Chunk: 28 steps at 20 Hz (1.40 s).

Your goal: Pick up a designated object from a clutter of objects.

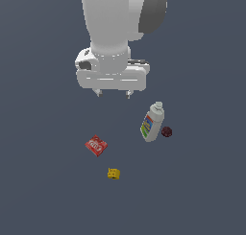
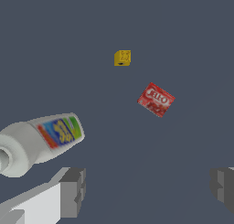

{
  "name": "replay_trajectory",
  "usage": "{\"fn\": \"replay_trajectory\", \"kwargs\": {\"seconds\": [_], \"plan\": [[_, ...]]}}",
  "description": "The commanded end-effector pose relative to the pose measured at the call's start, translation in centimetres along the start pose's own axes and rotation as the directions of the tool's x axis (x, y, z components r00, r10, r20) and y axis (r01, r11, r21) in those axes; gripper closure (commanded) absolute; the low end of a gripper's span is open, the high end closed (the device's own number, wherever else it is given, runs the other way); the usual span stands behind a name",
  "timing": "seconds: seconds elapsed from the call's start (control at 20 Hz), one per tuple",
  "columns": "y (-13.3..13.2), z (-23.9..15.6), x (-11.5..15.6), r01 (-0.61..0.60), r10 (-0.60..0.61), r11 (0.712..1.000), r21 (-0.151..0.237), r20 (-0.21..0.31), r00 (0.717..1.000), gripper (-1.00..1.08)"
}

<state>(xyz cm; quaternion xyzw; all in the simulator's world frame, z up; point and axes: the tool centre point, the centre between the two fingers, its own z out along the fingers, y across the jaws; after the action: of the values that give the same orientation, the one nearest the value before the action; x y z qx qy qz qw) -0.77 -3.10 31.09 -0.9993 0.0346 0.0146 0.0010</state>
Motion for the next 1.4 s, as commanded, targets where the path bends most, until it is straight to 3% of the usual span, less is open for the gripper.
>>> {"fn": "replay_trajectory", "kwargs": {"seconds": [0.0, 0.4, 0.8, 1.35], "plan": [[0.0, 0.0, 0.0, 0.000, 0.000, 1.000, 0.000, 0.000, 1.000, -0.92], [0.9, -0.6, -0.5, -0.013, 0.012, 1.000, 0.024, 0.005, 1.000, -0.92], [0.9, -0.5, -0.4, -0.006, 0.005, 1.000, 0.023, 0.005, 1.000, -0.92], [0.9, 0.8, 1.7, 0.127, -0.127, 0.992, 0.005, 0.004, 0.992, -0.92]]}}
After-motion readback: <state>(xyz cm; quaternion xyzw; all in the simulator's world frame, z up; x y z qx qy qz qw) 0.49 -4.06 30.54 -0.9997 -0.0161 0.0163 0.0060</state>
